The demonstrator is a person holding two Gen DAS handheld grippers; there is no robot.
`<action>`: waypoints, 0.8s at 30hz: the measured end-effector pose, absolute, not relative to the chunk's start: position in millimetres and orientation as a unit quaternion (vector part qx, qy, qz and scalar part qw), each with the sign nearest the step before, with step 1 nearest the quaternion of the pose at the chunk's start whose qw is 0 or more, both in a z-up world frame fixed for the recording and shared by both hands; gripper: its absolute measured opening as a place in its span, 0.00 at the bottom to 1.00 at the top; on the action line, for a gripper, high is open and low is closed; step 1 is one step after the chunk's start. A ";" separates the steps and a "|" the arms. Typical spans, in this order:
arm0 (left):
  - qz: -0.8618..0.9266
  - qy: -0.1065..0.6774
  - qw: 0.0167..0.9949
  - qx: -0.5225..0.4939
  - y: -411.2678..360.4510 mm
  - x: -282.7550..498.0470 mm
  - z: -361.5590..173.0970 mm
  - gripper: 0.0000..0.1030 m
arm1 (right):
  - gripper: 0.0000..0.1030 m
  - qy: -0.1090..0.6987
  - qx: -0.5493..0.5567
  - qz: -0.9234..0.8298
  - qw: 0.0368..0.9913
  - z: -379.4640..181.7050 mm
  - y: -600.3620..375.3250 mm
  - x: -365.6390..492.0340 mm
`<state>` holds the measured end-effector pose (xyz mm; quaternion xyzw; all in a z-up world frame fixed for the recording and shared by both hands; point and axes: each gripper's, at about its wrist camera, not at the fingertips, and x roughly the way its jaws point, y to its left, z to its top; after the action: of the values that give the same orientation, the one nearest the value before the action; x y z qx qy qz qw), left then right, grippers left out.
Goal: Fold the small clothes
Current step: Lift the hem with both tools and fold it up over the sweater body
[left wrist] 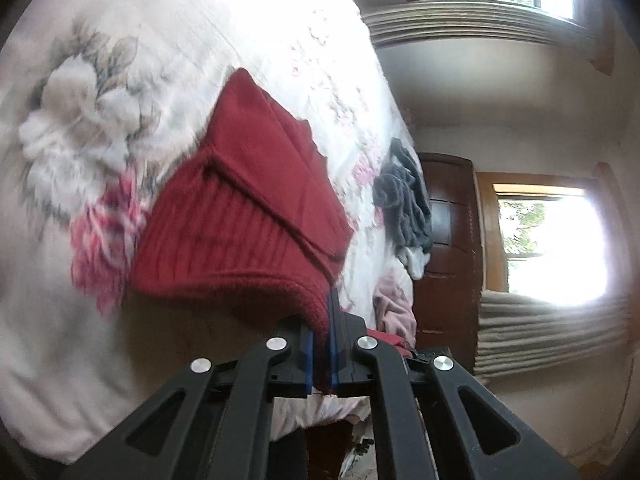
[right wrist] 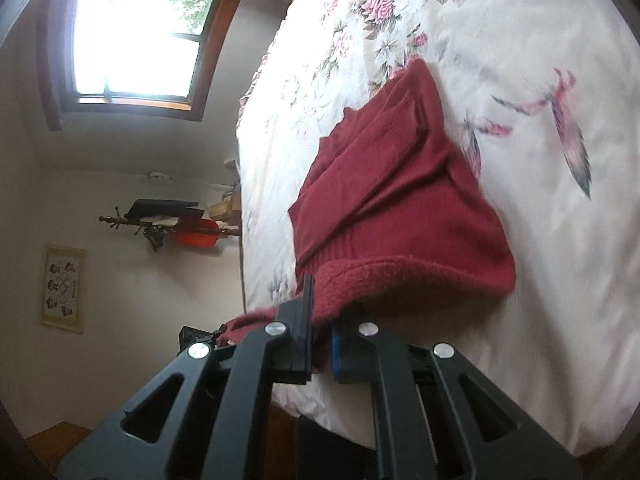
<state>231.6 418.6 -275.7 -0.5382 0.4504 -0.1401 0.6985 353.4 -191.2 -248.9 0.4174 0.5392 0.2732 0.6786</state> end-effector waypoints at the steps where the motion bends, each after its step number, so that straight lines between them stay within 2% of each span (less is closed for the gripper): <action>1: -0.135 0.455 0.698 -0.536 421.7 244.1 -280.3 0.05 | 0.04 0.542 0.415 0.270 0.679 -252.8 -188.5 362.8; 10: -0.099 0.490 0.681 -0.535 439.1 334.5 -336.8 0.05 | 0.04 0.577 0.399 0.237 0.672 -300.7 -168.5 439.9; 19: -0.074 0.516 0.659 -0.543 444.7 384.0 -392.9 0.05 | 0.05 0.610 0.396 0.195 0.658 -364.4 -160.5 491.9; 24: -0.075 0.501 0.655 -0.561 451.8 390.7 -401.0 0.12 | 0.13 0.609 0.413 0.196 0.648 -376.9 -163.4 505.3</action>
<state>390.7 451.8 -401.0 -0.5612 0.5007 -0.0747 0.6548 505.3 -163.4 -376.9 0.4130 0.6091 0.1956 0.6482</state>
